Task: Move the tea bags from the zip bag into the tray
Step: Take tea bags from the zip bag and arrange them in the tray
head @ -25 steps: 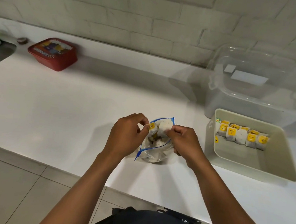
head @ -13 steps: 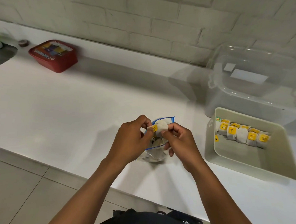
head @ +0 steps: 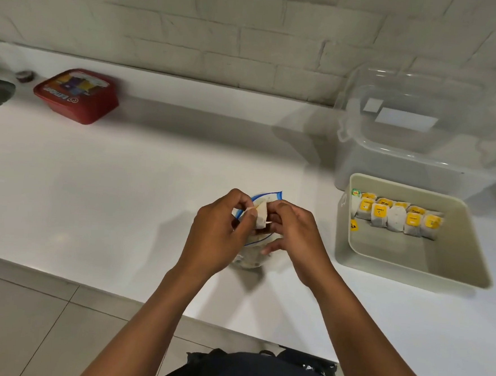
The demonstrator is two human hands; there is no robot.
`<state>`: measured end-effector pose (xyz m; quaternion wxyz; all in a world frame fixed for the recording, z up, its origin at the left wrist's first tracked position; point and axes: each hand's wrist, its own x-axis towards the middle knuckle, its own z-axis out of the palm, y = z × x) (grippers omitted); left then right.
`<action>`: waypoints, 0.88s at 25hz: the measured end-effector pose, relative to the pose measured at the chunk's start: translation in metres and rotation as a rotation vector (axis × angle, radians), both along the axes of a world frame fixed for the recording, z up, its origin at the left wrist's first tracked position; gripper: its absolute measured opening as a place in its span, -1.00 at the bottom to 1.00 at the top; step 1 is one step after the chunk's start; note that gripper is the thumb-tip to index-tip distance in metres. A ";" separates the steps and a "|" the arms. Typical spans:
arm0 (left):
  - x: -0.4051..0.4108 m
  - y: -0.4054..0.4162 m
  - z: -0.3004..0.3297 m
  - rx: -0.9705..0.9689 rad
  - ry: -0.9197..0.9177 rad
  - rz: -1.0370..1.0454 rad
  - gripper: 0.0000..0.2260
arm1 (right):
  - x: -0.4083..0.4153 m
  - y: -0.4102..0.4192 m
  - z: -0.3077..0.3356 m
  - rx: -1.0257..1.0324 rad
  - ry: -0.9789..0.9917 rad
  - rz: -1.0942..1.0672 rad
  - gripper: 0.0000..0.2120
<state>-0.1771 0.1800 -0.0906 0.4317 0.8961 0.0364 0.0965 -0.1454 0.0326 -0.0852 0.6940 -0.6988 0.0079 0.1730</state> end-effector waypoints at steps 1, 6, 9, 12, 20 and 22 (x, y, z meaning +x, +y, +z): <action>0.002 -0.003 0.004 -0.039 -0.002 -0.002 -0.94 | 0.000 -0.004 0.001 -0.005 -0.031 -0.008 -0.74; 0.017 -0.029 0.021 -0.197 -0.051 -0.020 -0.94 | 0.007 -0.025 0.008 0.092 -0.103 -0.114 -0.91; 0.028 -0.055 0.029 -0.247 -0.045 -0.055 -0.94 | 0.017 -0.050 0.011 0.089 -0.157 -0.140 -0.91; 0.041 -0.085 0.037 -0.327 -0.017 -0.089 -0.94 | 0.027 -0.083 0.014 0.060 -0.194 -0.169 -0.90; 0.097 -0.160 0.029 0.023 -0.007 -0.208 -0.96 | 0.067 -0.206 0.025 -0.208 -0.296 -0.276 -0.93; 0.114 -0.174 0.021 0.153 0.068 -0.296 -0.97 | 0.082 -0.231 0.017 -0.372 -0.309 -0.295 -0.96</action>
